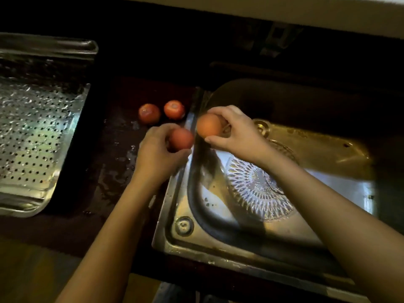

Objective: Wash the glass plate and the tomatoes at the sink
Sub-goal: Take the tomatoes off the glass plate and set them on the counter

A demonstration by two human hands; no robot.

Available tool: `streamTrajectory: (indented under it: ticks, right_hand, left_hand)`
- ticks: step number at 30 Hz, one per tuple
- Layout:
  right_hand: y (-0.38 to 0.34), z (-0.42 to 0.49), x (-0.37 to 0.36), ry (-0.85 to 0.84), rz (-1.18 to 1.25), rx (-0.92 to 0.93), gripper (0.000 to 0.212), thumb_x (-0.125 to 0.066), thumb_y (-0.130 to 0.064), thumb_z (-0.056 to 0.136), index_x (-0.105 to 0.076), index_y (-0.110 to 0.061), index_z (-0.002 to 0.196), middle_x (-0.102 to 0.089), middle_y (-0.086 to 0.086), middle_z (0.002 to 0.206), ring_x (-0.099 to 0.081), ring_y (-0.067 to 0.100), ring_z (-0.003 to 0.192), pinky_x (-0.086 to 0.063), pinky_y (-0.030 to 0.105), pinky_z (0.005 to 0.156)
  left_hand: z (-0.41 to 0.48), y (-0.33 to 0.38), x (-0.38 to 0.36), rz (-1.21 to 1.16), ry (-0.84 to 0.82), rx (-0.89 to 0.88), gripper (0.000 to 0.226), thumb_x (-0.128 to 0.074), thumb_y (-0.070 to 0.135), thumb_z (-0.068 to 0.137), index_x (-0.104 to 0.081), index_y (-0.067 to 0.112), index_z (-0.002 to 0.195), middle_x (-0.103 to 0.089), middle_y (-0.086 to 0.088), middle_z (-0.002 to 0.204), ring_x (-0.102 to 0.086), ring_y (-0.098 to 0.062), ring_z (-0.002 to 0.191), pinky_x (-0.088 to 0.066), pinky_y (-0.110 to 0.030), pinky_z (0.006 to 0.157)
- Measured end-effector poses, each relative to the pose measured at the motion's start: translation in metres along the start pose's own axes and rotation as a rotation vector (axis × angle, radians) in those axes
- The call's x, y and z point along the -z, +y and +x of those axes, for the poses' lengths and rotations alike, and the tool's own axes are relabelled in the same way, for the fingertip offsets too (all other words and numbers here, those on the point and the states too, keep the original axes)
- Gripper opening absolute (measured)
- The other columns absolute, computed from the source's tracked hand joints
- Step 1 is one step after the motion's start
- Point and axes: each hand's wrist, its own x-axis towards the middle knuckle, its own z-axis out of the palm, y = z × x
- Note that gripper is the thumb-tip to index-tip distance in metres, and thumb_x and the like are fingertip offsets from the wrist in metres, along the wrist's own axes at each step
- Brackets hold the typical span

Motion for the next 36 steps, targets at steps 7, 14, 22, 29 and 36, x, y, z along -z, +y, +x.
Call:
streamTrajectory:
  ticks: [7, 14, 22, 29, 36]
  right_hand:
    - [-0.038, 0.027, -0.042, 0.001, -0.104, 0.004, 0.061, -0.074, -0.033, 0.075, -0.049, -0.015, 0.128, -0.052, 0.008, 0.123, -0.048, 0.025, 0.113, -0.036, 0.028, 0.092]
    - [-0.047, 0.027, -0.062, 0.085, -0.154, -0.011, 0.057, -0.073, -0.037, 0.074, -0.049, -0.015, 0.121, -0.056, 0.005, 0.116, -0.047, 0.023, 0.109, -0.041, 0.035, 0.09]
    - [-0.048, 0.026, -0.073, 0.143, -0.23, -0.021, 0.058, -0.073, -0.039, 0.074, -0.049, -0.012, 0.119, -0.058, 0.006, 0.115, -0.046, 0.026, 0.11, -0.038, 0.035, 0.089]
    - [-0.047, 0.025, -0.076, 0.155, -0.228, -0.019, 0.061, -0.073, -0.039, 0.074, -0.047, -0.011, 0.121, -0.053, 0.008, 0.12, -0.044, 0.025, 0.112, -0.036, 0.032, 0.091]
    - [-0.039, 0.019, -0.054, 0.079, -0.092, -0.042, 0.069, -0.075, -0.033, 0.074, -0.041, -0.013, 0.131, -0.045, 0.009, 0.129, -0.045, 0.024, 0.119, -0.042, 0.039, 0.098]
  left_hand:
    - [0.012, -0.042, 0.021, 0.022, 0.131, 0.157, 0.058, -0.079, 0.029, 0.068, -0.056, 0.023, 0.121, -0.056, -0.008, 0.118, -0.044, -0.007, 0.092, -0.034, -0.022, 0.079]
    - [0.017, -0.05, 0.021, -0.028, 0.138, 0.137, 0.059, -0.079, 0.029, 0.068, -0.055, 0.023, 0.121, -0.047, 0.004, 0.104, -0.046, -0.009, 0.089, -0.035, -0.023, 0.079]
    - [0.018, -0.058, 0.027, -0.061, 0.122, 0.118, 0.059, -0.08, 0.029, 0.066, -0.055, 0.02, 0.119, -0.048, 0.007, 0.103, -0.049, -0.01, 0.092, -0.035, -0.021, 0.078]
    - [0.016, -0.056, 0.03, -0.047, 0.095, 0.11, 0.064, -0.081, 0.028, 0.067, -0.052, 0.02, 0.123, -0.051, 0.002, 0.109, -0.049, -0.011, 0.093, -0.038, -0.024, 0.078]
    - [0.007, -0.033, 0.06, 0.089, 0.133, -0.023, 0.062, -0.076, 0.028, 0.072, -0.05, 0.019, 0.127, -0.054, -0.007, 0.122, -0.048, -0.024, 0.114, -0.034, -0.023, 0.091]
